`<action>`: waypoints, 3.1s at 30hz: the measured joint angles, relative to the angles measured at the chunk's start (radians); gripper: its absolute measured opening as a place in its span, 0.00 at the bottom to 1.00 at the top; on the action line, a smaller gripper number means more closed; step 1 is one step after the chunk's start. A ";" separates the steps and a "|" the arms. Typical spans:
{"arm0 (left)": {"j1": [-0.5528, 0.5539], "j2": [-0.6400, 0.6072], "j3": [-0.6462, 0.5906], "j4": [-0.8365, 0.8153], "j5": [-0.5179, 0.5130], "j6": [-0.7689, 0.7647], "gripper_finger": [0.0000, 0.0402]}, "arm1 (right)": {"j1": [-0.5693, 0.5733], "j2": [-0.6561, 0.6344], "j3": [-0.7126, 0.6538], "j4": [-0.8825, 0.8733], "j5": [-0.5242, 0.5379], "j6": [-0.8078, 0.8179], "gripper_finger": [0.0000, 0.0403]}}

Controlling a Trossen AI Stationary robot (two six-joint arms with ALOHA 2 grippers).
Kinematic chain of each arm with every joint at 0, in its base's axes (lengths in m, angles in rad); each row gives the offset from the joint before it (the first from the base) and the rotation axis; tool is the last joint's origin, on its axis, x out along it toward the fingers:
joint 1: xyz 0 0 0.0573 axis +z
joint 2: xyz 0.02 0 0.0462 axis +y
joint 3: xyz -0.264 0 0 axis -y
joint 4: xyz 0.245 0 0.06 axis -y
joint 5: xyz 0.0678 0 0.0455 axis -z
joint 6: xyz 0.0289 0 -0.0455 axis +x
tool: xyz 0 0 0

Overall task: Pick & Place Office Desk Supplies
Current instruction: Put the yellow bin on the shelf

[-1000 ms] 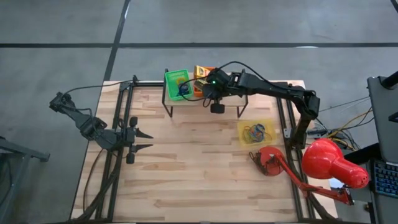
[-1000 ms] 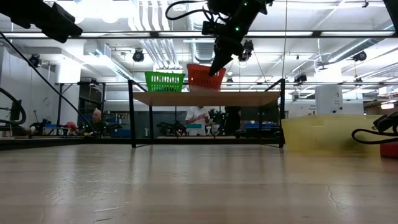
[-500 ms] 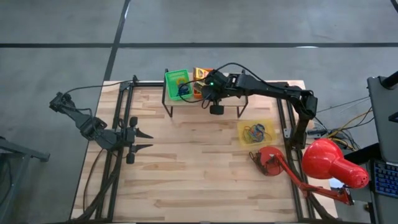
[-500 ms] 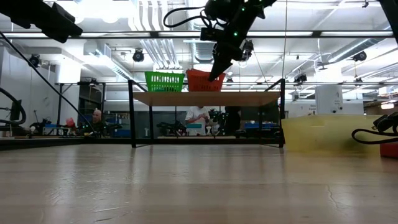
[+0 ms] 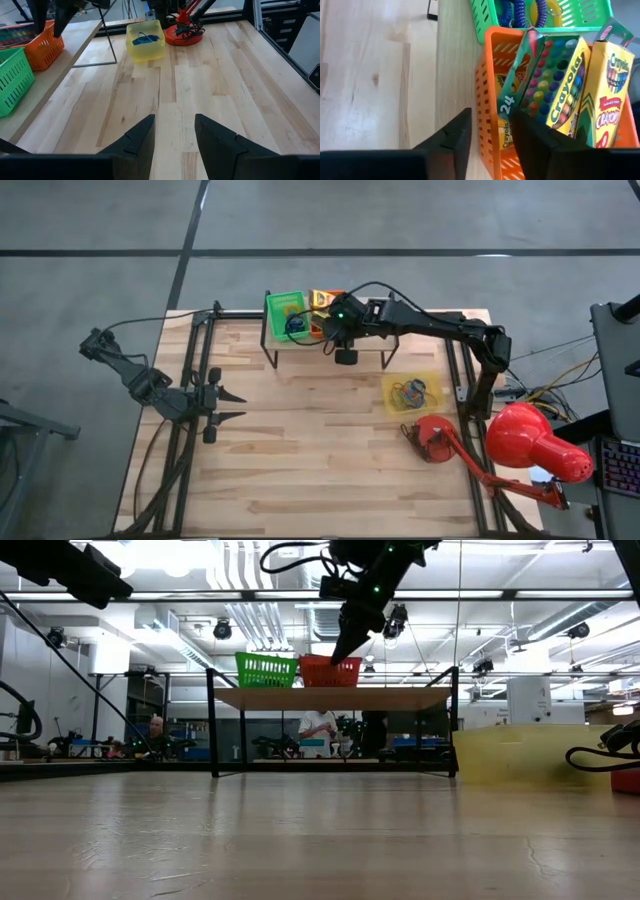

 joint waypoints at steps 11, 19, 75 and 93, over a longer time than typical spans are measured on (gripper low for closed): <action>0.000 0.000 0.000 0.000 0.000 0.000 0.35 | 0.027 0.000 0.002 -0.008 0.010 -0.042 0.42; 0.000 0.000 0.000 0.000 0.000 0.000 0.35 | 0.057 -0.001 0.075 -0.053 0.068 -0.030 0.40; 0.000 0.000 0.000 0.000 0.000 0.000 0.35 | 0.523 -0.009 -0.294 -0.558 0.358 2.008 0.47; 0.000 0.000 0.000 0.000 0.000 0.000 0.35 | 0.518 -0.010 -0.459 -0.388 0.320 2.000 0.46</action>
